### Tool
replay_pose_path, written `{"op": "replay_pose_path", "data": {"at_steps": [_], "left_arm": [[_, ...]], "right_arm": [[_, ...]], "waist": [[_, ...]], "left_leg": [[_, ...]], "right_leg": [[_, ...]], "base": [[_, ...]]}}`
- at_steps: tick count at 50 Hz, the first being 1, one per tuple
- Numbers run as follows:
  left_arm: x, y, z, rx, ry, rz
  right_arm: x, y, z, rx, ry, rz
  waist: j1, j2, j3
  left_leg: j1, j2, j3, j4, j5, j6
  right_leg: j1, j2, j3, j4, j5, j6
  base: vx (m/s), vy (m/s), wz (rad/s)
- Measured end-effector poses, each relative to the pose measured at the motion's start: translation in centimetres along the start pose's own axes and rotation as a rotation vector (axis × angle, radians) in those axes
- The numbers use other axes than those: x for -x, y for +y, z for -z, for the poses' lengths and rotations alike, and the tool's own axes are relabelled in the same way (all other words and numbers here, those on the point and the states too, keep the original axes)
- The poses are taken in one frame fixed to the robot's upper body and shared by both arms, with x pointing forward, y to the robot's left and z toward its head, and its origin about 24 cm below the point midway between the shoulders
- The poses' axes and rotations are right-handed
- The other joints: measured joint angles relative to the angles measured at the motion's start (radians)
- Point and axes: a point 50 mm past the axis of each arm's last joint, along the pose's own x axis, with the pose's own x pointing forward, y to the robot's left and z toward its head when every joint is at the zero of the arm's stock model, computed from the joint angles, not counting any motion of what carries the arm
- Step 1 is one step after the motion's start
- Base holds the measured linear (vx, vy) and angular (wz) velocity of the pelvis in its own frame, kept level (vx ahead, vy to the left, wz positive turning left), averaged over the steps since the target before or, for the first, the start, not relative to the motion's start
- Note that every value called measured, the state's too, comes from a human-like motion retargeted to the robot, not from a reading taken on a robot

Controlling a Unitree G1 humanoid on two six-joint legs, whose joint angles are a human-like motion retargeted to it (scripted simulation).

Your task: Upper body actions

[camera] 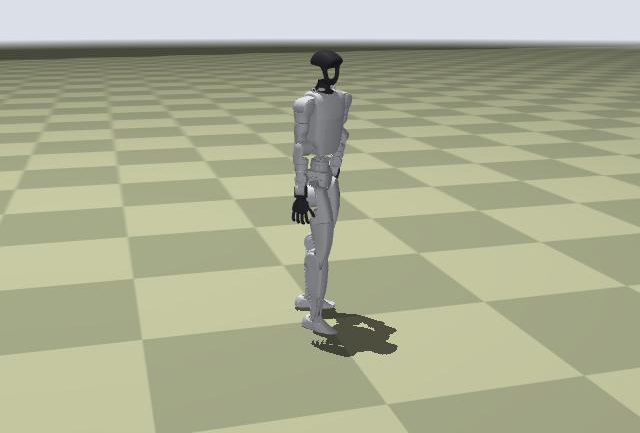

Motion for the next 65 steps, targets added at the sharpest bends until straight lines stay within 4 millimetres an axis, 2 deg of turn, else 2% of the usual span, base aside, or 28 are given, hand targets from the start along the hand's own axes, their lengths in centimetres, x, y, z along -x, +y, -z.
{"op": "replay_pose_path", "data": {"at_steps": [7,14,24,34,44,53,65], "left_arm": [[0.0,1.5,2.8,0.071,0.084,0.003],[-0.1,1.5,3.9,0.1,0.102,0.012],[-0.2,0.6,3.4,0.043,0.091,0.012],[-0.2,0.0,3.0,0.05,0.077,0.034],[-0.2,-0.5,2.6,0.019,0.069,0.044],[-0.2,-0.3,2.0,0.013,0.057,0.027],[0.0,0.9,1.2,0.069,0.048,-0.021]], "right_arm": [[0.1,0.2,-2.2,0.138,-0.065,-0.032],[0.1,0.0,-3.0,0.209,-0.075,-0.024],[0.1,-0.3,-2.1,0.13,-0.016,-0.018],[0.1,-0.8,-0.2,0.074,0.043,0.01],[0.2,-1.3,1.5,0.021,0.077,0.025],[0.3,-1.4,3.1,-0.009,0.13,0.017],[0.3,-1.3,3.3,0.004,0.117,0.008]], "waist": [[-0.054,0.003,0.002],[-0.125,0.012,0.01],[-0.236,0.029,0.047],[-0.214,0.034,0.042],[-0.139,0.035,0.026],[-0.05,0.048,0.009],[0.108,0.013,-0.02]], "left_leg": [[0.037,0.049,0.145,-0.007,-0.024,-0.033],[0.069,0.072,0.229,-0.013,-0.042,-0.053],[0.092,0.085,0.304,-0.017,-0.054,-0.07],[0.077,0.072,0.311,-0.015,-0.054,-0.07],[0.039,0.042,0.234,-0.01,-0.032,-0.045],[-0.013,0.006,0.055,0.0,0.005,-0.006],[-0.075,-0.075,-0.194,0.037,0.044,0.039]], "right_leg": [[-0.051,0.043,0.136,0.003,0.032,0.008],[-0.084,0.085,0.229,-0.008,0.069,0.022],[-0.106,0.117,0.285,-0.023,0.103,0.041],[-0.12,0.11,0.285,-0.025,0.102,0.043],[-0.088,0.053,0.16,-0.006,0.049,0.023],[-0.004,0.021,0.0,-0.015,-0.015,-0.009],[0.112,0.008,-0.205,-0.048,-0.081,-0.031]], "base": [[-0.07,-0.3,-1.09],[-0.09,-0.16,-1.11],[-0.05,-0.03,-0.65],[0.01,0.03,-0.03],[0.07,0.14,0.78],[0.07,0.25,1.28],[-0.03,0.21,1.07]]}}
